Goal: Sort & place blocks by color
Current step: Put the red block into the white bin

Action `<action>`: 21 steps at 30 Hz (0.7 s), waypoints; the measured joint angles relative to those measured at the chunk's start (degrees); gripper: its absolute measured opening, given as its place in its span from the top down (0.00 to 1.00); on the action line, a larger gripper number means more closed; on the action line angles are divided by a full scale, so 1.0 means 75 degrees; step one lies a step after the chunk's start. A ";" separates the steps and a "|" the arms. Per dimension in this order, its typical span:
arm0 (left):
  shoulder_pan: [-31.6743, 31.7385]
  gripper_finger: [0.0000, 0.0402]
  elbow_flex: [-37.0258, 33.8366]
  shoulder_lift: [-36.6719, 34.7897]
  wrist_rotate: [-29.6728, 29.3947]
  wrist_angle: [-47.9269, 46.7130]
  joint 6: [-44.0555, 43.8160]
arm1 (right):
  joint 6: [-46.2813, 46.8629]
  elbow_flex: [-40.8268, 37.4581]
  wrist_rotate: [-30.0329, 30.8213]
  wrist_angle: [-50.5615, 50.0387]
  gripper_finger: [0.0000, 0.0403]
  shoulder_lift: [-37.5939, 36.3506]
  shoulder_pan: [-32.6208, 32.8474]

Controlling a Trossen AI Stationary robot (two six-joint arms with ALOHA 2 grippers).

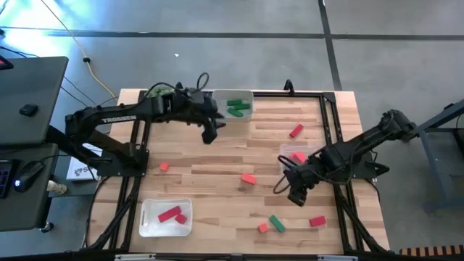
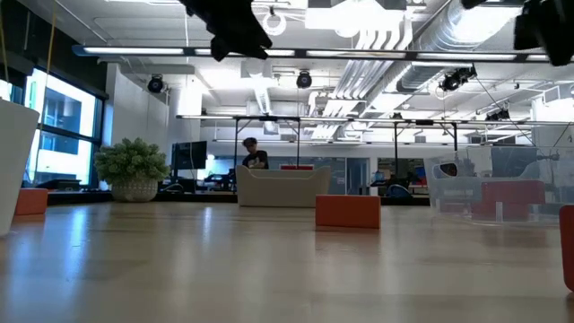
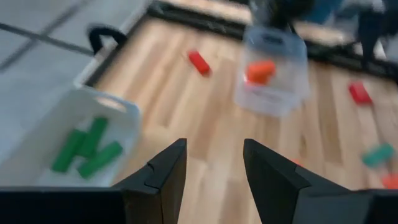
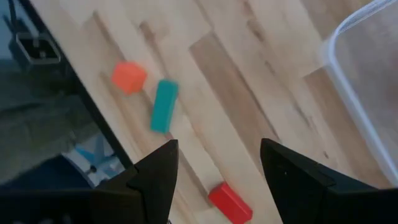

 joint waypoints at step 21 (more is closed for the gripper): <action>-0.1673 0.63 -0.0006 -0.0033 -0.0236 -0.0603 -0.0623 | -0.0970 0.0000 -0.0034 -0.0396 0.32 0.1310 0.2589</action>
